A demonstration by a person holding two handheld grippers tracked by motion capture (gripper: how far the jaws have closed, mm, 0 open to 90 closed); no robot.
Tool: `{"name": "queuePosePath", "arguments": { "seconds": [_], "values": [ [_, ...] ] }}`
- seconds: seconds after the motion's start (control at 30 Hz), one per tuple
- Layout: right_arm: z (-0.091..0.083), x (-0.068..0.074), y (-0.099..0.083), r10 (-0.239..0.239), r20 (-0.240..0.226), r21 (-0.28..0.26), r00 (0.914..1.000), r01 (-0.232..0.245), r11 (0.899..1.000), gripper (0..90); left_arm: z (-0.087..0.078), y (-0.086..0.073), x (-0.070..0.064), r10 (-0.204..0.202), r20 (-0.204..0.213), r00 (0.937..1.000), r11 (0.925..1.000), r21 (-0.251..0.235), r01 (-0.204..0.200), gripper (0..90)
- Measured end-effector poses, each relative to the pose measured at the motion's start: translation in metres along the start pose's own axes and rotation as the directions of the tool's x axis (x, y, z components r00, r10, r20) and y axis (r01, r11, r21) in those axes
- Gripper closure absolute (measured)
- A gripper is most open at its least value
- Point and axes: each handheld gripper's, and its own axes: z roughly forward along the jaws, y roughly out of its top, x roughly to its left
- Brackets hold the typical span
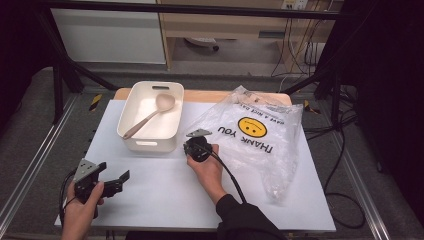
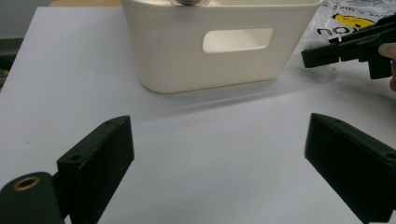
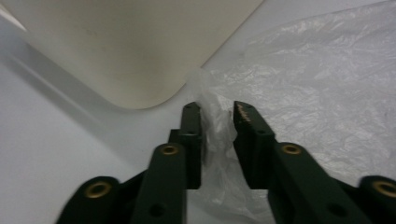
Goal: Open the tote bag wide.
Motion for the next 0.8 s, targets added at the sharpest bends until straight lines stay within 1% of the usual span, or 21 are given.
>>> {"name": "queuePosePath", "arguments": {
  "seconds": [0.03, 0.07, 0.1, 0.13, 0.17, 0.2, 0.27, 0.33, 0.4, 0.43, 0.47, 0.53, 0.57, 0.6, 0.73, 0.77, 0.8],
  "values": [
    [-0.002, 0.001, 0.0, -0.003, 0.008, 0.003, 1.0, 0.003, 1.0, 60.6, -0.001, 0.0, 0.0, 0.003, 0.0, 1.0, 1.0, 0.0, -0.003, 7.8],
    [-0.005, 0.001, 0.001, -0.005, 0.005, 0.01, 1.0, 0.005, 1.0, 55.4, -0.001, 0.0, 0.0, 0.003, 0.0, 1.0, 1.0, 0.0, -0.003, 7.8],
    [-0.009, 0.001, 0.001, -0.006, -0.001, 0.013, 1.0, 0.006, 1.0, 51.4, 0.0, 0.0, 0.0, 0.0, 0.001, 1.0, 1.0, 0.0, 0.0, 7.8],
    [-0.013, 0.002, 0.002, -0.017, -0.001, 0.009, 0.9999, 0.017, 1.0, 48.0, 0.0, 0.0, 0.0, -0.004, -0.001, 1.0, 1.0, -0.002, 0.004, 7.8],
    [-0.019, 0.003, 0.003, -0.034, 0.01, 0.002, 0.9994, 0.034, 0.999, 45.8, 0.0, 0.0, 0.0, -0.004, -0.001, 1.0, 1.0, -0.002, 0.004, 7.8],
    [-0.025, 0.003, 0.004, -0.034, 0.025, 0.002, 0.9991, 0.034, 0.999, 42.9, 0.0, 0.0, 0.001, -0.005, -0.009, 1.0, 1.0, -0.003, 0.005, 7.5],
    [-0.036, 0.0, 0.008, -0.015, 0.012, 0.003, 0.9998, 0.015, 1.0, 36.4, -0.001, -0.001, 0.001, -0.01, -0.016, 0.9998, 0.9999, -0.003, 0.01, 7.3],
    [-0.049, -0.001, 0.012, -0.029, 0.009, -0.006, 0.9995, 0.029, 1.0, 32.4, -0.001, -0.001, 0.002, -0.011, -0.018, 0.9998, 0.9999, -0.004, 0.011, 7.3],
    [-0.061, -0.004, 0.013, -0.035, -0.006, -0.019, 0.9994, 0.035, 0.999, 29.6, -0.002, -0.001, 0.002, -0.018, -0.021, 0.9996, 0.9998, -0.004, 0.018, 7.3],
    [-0.061, -0.004, 0.013, -0.035, -0.006, -0.019, 0.9994, 0.035, 0.999, 29.6, -0.002, -0.002, 0.003, -0.018, -0.022, 0.9996, 0.9998, -0.003, 0.018, 7.3],
    [-0.072, -0.008, 0.014, -0.043, -0.019, -0.026, 0.9989, 0.043, 0.999, 27.6, -0.001, -0.002, 0.003, -0.022, -0.024, 0.9995, 0.9998, -0.004, 0.022, 7.3],
    [-0.083, -0.014, 0.015, -0.056, -0.037, -0.037, 0.9977, 0.054, 0.998, 25.6, -0.001, -0.002, 0.004, -0.024, -0.024, 0.9994, 0.9997, -0.001, 0.024, 7.3],
    [-0.083, -0.014, 0.015, -0.056, -0.037, -0.037, 0.9977, 0.054, 0.998, 25.6, -0.001, -0.002, 0.004, -0.026, -0.024, 0.9994, 0.9997, -0.002, 0.026, 7.3],
    [-0.093, -0.022, 0.015, -0.06, -0.053, -0.043, 0.9968, 0.058, 0.997, 23.8, -0.001, -0.002, 0.004, -0.028, -0.026, 0.9993, 0.9996, -0.002, 0.028, 7.3],
    [-0.113, -0.044, 0.012, -0.082, -0.073, -0.021, 0.9939, 0.081, 0.997, 22.5, -0.002, -0.003, 0.005, -0.03, -0.029, 0.9991, 0.9995, 0.004, 0.03, 7.3],
    [-0.113, -0.044, 0.012, -0.082, -0.073, -0.021, 0.9939, 0.081, 0.997, 22.5, -0.001, -0.003, 0.005, -0.034, -0.03, 0.999, 0.9994, 0.005, 0.034, 7.3],
    [-0.125, -0.057, 0.007, -0.099, -0.074, -0.038, 0.9924, 0.096, 0.995, 21.5, -0.001, -0.003, 0.005, -0.036, -0.028, 0.999, 0.9993, 0.006, 0.036, 7.3]
  ]
}}
